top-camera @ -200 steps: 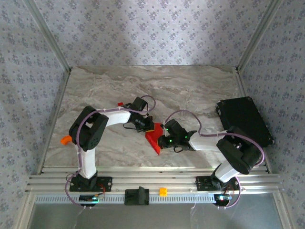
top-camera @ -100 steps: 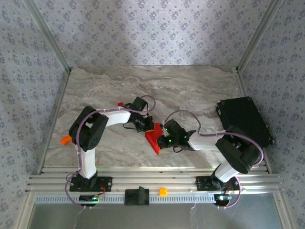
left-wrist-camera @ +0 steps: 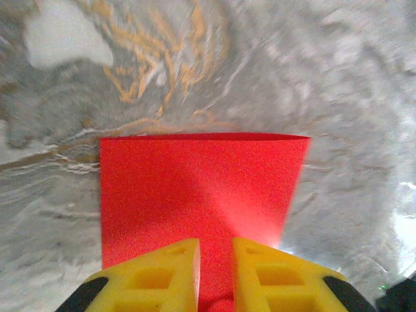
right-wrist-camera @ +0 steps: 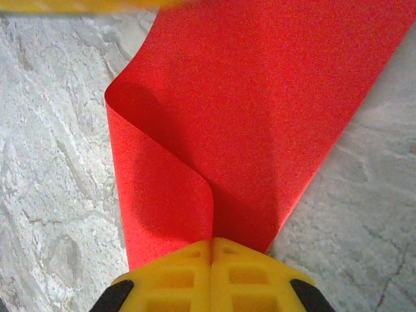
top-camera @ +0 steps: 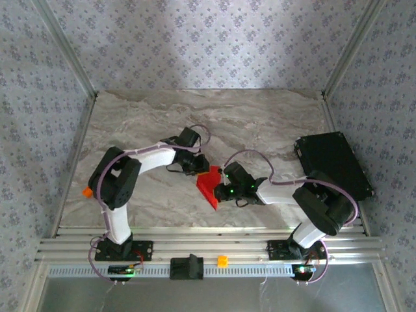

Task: Fold a paper plane with a square sheet of paper (pick it up from the middle)

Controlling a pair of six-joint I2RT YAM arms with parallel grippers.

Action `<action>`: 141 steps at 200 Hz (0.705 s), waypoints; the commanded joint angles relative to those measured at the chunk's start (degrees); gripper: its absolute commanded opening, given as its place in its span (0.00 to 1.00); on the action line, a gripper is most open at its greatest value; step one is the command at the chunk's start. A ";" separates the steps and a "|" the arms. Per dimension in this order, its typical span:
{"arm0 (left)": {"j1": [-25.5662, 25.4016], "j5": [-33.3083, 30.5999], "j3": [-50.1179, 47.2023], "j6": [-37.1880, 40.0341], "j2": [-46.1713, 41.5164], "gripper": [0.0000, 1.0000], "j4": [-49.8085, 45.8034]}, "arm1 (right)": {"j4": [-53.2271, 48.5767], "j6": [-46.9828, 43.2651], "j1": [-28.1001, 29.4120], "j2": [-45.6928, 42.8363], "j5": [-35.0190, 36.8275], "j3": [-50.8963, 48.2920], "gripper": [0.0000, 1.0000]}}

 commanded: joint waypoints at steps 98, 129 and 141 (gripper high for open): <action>0.61 6.14 -19.34 -10.93 -20.67 0.12 11.81 | 2.11 1.19 -1.41 3.66 -1.18 0.02 0.03; 0.41 8.75 -22.54 -14.82 -19.71 0.09 17.45 | 2.34 1.47 -1.42 3.87 -1.08 0.14 0.03; -0.05 9.27 -22.58 -15.82 -18.95 0.09 19.16 | 2.33 1.48 -1.46 4.02 -1.10 0.14 0.04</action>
